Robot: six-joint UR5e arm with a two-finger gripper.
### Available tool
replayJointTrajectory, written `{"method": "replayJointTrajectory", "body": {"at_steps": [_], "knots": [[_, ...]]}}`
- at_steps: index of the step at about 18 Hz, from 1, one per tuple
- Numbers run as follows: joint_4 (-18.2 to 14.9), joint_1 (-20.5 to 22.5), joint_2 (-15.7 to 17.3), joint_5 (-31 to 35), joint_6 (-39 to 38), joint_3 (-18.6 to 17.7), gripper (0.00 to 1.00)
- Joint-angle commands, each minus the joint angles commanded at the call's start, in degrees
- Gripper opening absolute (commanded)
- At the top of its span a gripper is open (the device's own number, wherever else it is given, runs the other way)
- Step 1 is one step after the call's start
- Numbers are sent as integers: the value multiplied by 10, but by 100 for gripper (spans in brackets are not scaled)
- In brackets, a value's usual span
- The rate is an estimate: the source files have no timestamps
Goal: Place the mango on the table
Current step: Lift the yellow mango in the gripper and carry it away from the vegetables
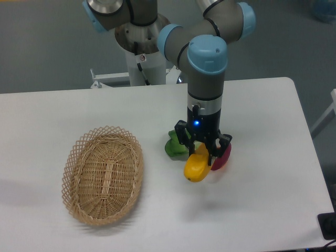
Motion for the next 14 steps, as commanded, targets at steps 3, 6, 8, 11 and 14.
{"method": "replayJointTrajectory", "body": {"at_steps": [3, 6, 8, 11, 14], "knots": [[-1, 0, 0, 2, 0, -4, 41], [-1, 1, 0, 2, 0, -4, 41], [-1, 3, 3, 2, 0, -6, 41], [0, 18, 4, 1, 12, -4, 41], [-1, 40, 4, 1, 64, -6, 41]]}}
